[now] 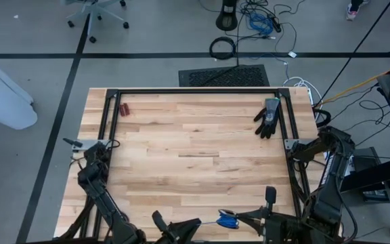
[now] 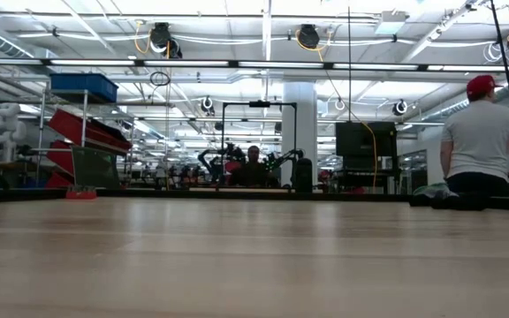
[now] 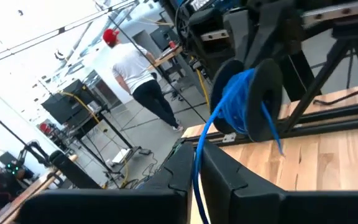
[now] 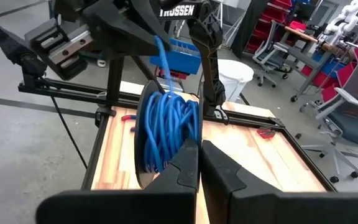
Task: Coil cords
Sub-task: Coil the blue wire onto a spool
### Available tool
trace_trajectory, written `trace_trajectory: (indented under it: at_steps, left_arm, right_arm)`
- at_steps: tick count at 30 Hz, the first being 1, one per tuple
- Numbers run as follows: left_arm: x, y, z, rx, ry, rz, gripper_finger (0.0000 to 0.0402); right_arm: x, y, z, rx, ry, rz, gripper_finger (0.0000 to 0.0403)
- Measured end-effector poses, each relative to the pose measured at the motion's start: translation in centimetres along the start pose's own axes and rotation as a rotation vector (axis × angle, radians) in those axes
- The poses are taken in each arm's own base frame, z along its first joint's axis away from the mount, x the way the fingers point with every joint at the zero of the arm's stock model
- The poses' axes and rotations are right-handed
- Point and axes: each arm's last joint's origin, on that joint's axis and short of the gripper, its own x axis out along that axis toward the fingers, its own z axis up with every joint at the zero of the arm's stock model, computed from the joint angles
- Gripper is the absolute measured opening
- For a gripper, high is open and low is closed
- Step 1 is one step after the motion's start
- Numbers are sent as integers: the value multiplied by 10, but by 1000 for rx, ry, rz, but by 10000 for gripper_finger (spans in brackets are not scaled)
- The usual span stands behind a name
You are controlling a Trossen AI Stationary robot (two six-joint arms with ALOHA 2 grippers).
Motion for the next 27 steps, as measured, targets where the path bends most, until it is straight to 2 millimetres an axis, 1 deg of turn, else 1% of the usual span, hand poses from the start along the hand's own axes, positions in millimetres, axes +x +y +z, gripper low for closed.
trace_trajectory:
  at_steps: [3,6,10,17,21,24,27]
  left_arm:
    - [-6,-1,0,23,-6,-10,57]
    - [-10,-2,0,28,-10,-18,96]
    - [-11,-1,0,19,-10,-18,133]
    - [-7,-2,0,-33,-16,-22,141]
    - [-8,-4,2,-38,-101,-100,141]
    - [-11,-5,5,-98,-161,-165,141]
    - [-11,-5,5,-166,-173,-186,141]
  right_arm:
    - [-2,-3,2,7,-4,0,0]
    - [-3,-6,4,11,-7,1,0]
    - [-5,-10,7,15,-11,2,0]
    - [-9,-19,13,20,-20,6,0]
    - [-10,-20,14,19,-20,10,0]
    - [-10,-21,14,14,-18,10,0]
    - [-10,-21,14,14,-18,9,0]
